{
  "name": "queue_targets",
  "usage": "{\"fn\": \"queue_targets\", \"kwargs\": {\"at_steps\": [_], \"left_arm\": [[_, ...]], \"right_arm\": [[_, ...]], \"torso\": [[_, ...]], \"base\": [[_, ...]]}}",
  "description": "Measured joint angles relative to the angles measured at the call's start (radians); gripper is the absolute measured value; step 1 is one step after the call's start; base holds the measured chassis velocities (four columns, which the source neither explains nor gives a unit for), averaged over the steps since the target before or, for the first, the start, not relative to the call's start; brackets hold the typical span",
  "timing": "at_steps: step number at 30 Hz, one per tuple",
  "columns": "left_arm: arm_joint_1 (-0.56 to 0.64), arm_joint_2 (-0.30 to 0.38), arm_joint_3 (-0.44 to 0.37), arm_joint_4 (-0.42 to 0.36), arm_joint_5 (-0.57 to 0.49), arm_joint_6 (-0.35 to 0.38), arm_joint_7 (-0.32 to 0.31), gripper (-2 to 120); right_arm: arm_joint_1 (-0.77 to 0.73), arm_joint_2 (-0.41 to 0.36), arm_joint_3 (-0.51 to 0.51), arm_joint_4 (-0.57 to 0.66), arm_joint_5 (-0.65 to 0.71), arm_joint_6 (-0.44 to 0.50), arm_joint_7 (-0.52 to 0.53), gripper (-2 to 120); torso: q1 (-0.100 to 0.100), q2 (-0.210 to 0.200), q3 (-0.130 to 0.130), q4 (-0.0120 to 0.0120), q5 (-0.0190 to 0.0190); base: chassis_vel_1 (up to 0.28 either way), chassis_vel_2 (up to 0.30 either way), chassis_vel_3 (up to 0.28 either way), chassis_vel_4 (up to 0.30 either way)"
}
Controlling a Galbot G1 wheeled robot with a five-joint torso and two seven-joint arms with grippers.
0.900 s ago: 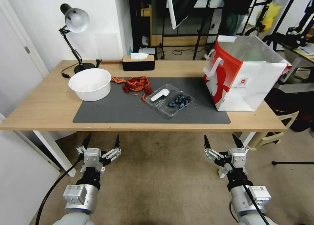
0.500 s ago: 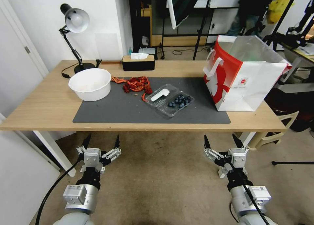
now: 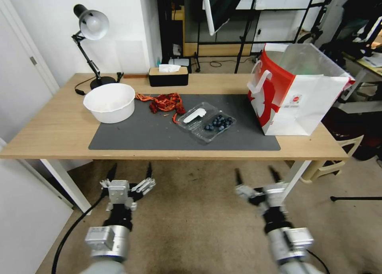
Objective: Close the takeout container lid, then place the container into the takeout bag.
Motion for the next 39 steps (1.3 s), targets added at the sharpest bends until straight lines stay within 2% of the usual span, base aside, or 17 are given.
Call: {"fn": "queue_targets", "kwargs": {"at_steps": [1,2,13,24,34,39], "left_arm": [[-0.005,-0.005,0.018,-0.002,-0.014,0.000,-0.010,100],[-0.010,-0.005,0.023,-0.002,-0.020,0.001,-0.009,100],[-0.020,0.011,0.012,-0.002,-0.030,0.001,0.011,100],[-0.037,0.042,-0.021,0.012,-0.049,0.000,0.033,100],[-0.050,0.057,-0.027,0.024,-0.057,0.001,0.054,100],[-0.083,0.093,-0.037,0.052,-0.105,0.009,0.066,100]], "right_arm": [[0.003,0.023,-0.057,-0.022,-0.056,0.010,-0.028,100],[0.008,0.032,-0.075,-0.029,-0.080,0.013,-0.042,100],[0.018,0.034,-0.079,-0.027,-0.095,0.011,-0.050,100],[0.035,0.034,-0.051,-0.027,-0.067,0.002,-0.047,100],[0.051,0.004,0.006,-0.005,-0.004,-0.018,-0.054,100],[0.065,-0.025,0.042,0.015,0.042,-0.031,-0.072,100]], "torso": [[0.000,0.000,0.000,0.0002,0.0008],[0.000,0.000,0.000,0.0000,0.0000],[0.000,0.000,0.000,0.0000,0.0001],[0.000,0.000,0.000,0.0000,0.0003],[0.000,0.000,0.000,0.0000,0.0004],[0.000,0.000,0.000,0.0001,0.0004]], "base": [[0.000,0.000,0.000,0.000],[0.000,0.000,0.000,0.000],[0.000,0.000,0.000,0.000],[0.000,0.000,0.000,0.000],[0.000,0.000,0.000,0.000],[0.000,0.000,0.000,0.000]]}}
